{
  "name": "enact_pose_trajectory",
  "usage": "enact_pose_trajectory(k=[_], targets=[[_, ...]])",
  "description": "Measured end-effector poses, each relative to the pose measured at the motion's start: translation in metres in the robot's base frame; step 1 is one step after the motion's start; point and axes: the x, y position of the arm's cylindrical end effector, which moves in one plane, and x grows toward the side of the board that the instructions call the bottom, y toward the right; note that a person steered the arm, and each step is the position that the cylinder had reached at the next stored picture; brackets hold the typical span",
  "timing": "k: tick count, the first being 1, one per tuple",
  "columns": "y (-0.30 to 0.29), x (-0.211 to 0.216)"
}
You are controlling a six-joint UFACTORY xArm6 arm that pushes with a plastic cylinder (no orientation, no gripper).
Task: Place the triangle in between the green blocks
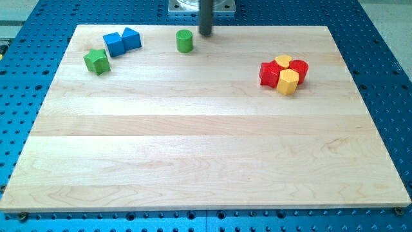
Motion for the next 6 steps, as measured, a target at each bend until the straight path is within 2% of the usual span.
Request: enact_pose_trajectory(k=[1, 2, 3, 4, 6], targets=[[-0.010, 0.097], [-0.012, 0.068], [-0.030, -0.007], [-0.059, -0.017], [-0.137, 0.000]])
